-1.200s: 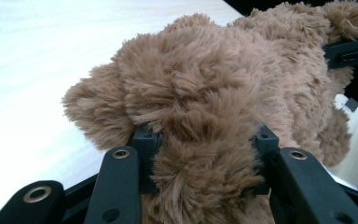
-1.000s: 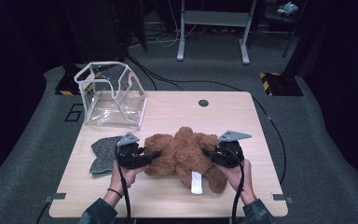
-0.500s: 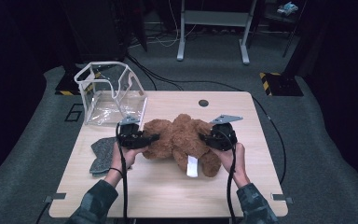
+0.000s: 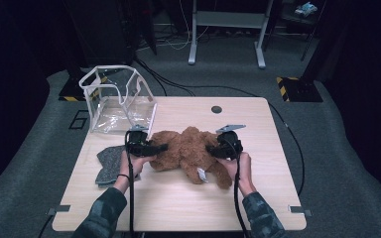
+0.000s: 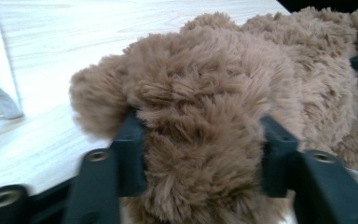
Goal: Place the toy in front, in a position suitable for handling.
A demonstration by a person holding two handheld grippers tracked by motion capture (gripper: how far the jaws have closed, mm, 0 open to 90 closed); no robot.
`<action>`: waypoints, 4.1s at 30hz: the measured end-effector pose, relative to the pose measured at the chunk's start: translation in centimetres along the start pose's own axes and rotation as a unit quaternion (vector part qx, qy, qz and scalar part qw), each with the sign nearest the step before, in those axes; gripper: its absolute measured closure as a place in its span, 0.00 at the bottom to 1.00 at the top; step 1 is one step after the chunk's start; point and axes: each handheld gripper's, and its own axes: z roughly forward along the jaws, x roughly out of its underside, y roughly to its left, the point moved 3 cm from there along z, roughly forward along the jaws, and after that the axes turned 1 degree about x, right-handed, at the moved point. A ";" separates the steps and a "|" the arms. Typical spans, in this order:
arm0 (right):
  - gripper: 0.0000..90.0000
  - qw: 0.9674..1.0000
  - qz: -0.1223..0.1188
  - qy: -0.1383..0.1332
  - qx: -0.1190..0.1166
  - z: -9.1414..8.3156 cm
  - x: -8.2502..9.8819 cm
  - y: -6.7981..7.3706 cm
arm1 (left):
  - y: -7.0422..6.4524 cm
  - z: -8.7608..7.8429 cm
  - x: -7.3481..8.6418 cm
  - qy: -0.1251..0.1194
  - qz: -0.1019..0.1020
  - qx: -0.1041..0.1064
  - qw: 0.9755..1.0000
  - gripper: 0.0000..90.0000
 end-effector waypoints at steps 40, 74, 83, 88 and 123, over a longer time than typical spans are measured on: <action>0.13 0.989 0.098 -0.023 0.106 -5.3 16.7 -8.7 | 7.8 -4.8 9.4 0.083 -0.022 -0.221 0.972 0.30; 0.16 0.989 0.097 -0.022 0.108 -5.0 16.8 -8.7 | 4.9 -9.4 9.7 0.013 0.027 -0.189 0.982 0.87; 0.16 0.989 0.095 -0.022 0.109 -5.0 16.8 -8.7 | 2.3 -10.6 9.7 0.013 0.055 -0.154 0.987 0.87; 0.16 0.989 0.095 -0.021 0.108 -5.0 16.8 -8.7 | 0.5 -10.3 10.0 0.021 0.072 -0.129 0.989 0.87; 0.16 0.989 0.095 -0.018 0.115 -4.9 16.8 -8.6 | -8.6 -3.5 12.0 0.088 0.128 -0.050 0.987 0.35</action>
